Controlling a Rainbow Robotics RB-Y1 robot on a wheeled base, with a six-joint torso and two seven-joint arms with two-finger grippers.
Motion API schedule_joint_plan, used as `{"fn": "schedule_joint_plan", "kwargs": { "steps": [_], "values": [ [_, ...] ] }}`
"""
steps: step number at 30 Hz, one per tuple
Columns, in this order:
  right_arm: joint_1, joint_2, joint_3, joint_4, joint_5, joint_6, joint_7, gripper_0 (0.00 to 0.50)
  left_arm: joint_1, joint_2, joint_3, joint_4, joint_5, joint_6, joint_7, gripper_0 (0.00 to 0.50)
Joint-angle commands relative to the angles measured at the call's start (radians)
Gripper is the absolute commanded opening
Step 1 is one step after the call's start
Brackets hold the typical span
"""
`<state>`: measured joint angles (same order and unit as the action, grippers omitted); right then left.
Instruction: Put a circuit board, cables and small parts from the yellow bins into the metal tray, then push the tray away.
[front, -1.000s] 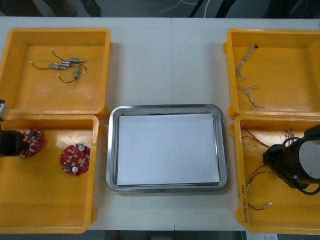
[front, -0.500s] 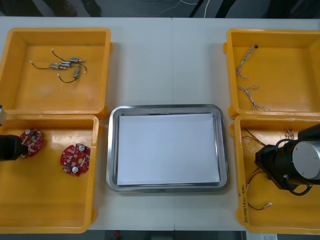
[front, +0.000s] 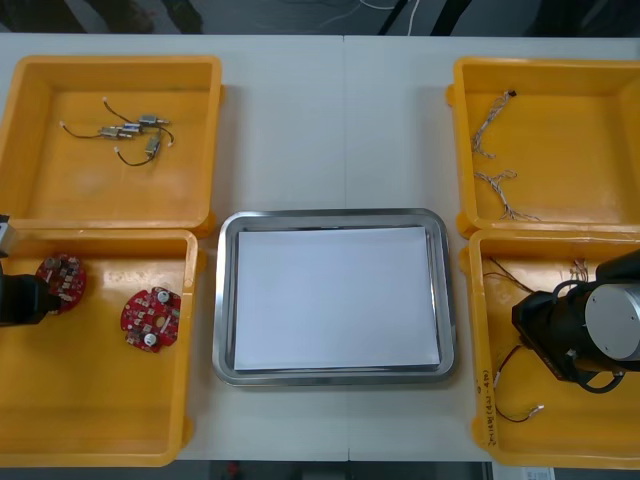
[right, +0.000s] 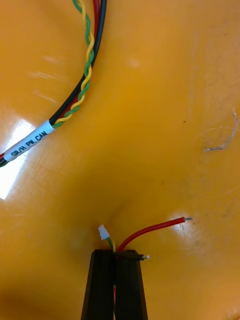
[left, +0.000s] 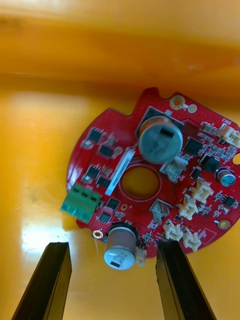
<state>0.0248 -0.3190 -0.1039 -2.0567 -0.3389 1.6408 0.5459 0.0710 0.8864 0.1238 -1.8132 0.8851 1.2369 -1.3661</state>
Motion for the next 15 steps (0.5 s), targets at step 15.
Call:
{"fn": "schedule_joint_plan", "kwargs": {
  "steps": [15],
  "values": [
    [0.017, -0.134, -0.043, -0.037, -0.065, -0.006, -0.029, 0.0, 0.029, 0.051, -0.013, 0.0, 0.009, -0.011, -0.139, 0.5]
  ]
}}
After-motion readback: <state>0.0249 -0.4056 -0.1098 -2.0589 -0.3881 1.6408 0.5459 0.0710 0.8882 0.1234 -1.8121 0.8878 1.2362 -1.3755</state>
